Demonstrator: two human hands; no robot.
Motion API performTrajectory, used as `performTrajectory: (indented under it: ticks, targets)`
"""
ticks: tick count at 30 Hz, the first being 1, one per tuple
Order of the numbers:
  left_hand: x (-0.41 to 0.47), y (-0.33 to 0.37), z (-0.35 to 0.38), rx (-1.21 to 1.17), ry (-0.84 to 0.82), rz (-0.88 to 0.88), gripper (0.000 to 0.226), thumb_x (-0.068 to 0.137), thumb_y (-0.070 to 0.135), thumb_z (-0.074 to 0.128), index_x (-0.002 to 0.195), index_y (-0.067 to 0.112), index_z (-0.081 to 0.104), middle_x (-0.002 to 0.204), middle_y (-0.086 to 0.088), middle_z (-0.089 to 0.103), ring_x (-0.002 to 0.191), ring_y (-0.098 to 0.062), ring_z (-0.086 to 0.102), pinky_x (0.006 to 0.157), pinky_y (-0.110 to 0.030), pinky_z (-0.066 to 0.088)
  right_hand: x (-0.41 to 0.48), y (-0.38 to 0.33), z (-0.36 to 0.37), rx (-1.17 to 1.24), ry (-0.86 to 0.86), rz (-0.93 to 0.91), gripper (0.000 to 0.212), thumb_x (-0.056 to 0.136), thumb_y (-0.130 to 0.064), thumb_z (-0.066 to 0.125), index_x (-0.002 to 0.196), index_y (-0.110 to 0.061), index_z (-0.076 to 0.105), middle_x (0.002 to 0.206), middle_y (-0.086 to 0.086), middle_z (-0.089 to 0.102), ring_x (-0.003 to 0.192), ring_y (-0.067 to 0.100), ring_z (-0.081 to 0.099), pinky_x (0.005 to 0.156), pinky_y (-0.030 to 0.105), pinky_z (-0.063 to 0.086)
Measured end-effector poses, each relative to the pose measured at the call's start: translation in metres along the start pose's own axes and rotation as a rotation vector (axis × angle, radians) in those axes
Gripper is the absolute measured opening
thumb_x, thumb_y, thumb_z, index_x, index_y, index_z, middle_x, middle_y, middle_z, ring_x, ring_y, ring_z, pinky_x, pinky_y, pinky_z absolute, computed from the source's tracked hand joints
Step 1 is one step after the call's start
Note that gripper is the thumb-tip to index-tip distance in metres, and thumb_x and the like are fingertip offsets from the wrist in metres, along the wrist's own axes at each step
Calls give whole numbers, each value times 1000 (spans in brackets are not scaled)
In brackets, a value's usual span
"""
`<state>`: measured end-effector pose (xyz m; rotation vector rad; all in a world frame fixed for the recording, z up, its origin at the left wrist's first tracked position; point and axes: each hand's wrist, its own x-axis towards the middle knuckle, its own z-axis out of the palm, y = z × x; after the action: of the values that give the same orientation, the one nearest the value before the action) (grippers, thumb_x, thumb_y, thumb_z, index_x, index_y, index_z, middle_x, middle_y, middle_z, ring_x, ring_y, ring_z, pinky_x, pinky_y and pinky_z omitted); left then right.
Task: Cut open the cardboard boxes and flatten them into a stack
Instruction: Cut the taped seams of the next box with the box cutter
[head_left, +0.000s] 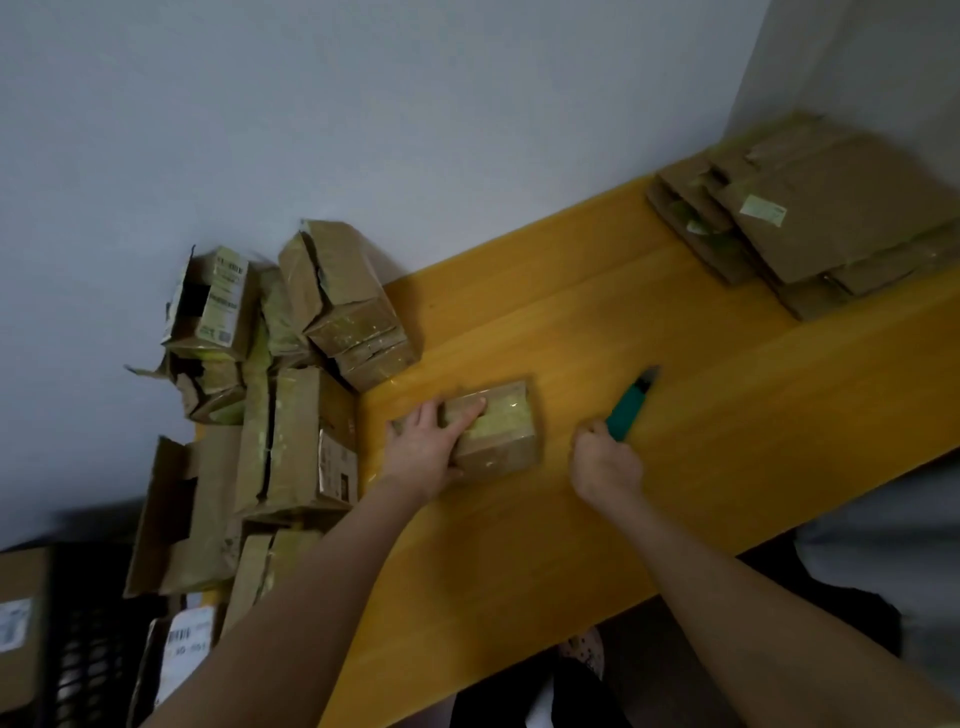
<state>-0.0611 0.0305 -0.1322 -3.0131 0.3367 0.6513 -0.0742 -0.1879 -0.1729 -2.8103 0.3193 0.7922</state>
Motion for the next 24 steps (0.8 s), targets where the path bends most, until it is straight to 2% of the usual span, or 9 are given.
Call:
performTrajectory:
  ticks: [2,4,7,10,13,15,18,21,24]
  targets:
    - [-6,-5,4,58,41,-25,96,87,39,66,147,52,-8,156,-9,9,145,-32,12,113,-65,10,-5,1,1,-69,-9,-84,51,88,7,41,134,-14,39,135,6,42,106,26,56,76,34,49]
    - [-10,-9,7,112,21,-45,99,88,40,64,146,50,-15,157,-11,4,146,-33,7,112,-67,2,-8,3,1,-109,-13,-128,54,86,8,44,133,-18,36,133,9,39,92,26,57,66,33,48]
    - [-9,-8,9,7,-18,-21,98,83,47,65,151,43,-5,158,-14,2,146,-34,5,116,-57,2,-5,3,-2,-100,42,-100,48,90,1,49,130,-18,32,133,12,30,77,25,52,60,34,42]
    - [0,-4,9,-140,66,17,86,80,53,63,150,33,17,155,-11,18,143,-32,17,119,-50,11,6,-3,-2,-3,129,-16,44,96,-18,51,135,-17,29,136,11,30,98,25,52,66,34,45]
    - [9,-4,9,-139,89,35,87,78,54,68,148,34,21,148,-7,31,137,-31,28,115,-51,21,18,-7,4,71,57,69,78,92,-36,58,150,-16,10,147,14,22,124,29,39,86,37,45]
    - [10,-6,11,-131,89,24,96,75,55,72,150,32,18,145,-5,33,134,-30,31,114,-50,23,20,-9,9,45,47,73,79,93,-30,58,151,-15,7,148,15,23,124,31,39,89,39,45]
    - [8,-5,15,-125,100,0,103,71,53,76,152,25,18,146,-3,33,133,-28,30,114,-48,21,19,-19,16,73,63,41,61,96,-19,50,147,-16,17,139,14,37,116,34,51,82,39,45]
    - [5,-2,14,-131,81,-8,101,70,50,78,150,23,22,146,-4,33,133,-29,31,113,-49,20,12,-33,13,499,20,128,42,99,-19,42,139,-14,32,122,13,54,106,35,58,77,38,44]
    - [3,-3,7,-122,49,-9,104,70,49,79,151,21,21,145,-6,34,133,-30,32,113,-50,23,-1,-40,5,1013,-27,212,34,102,-22,40,134,-11,38,88,8,56,71,24,58,66,38,49]
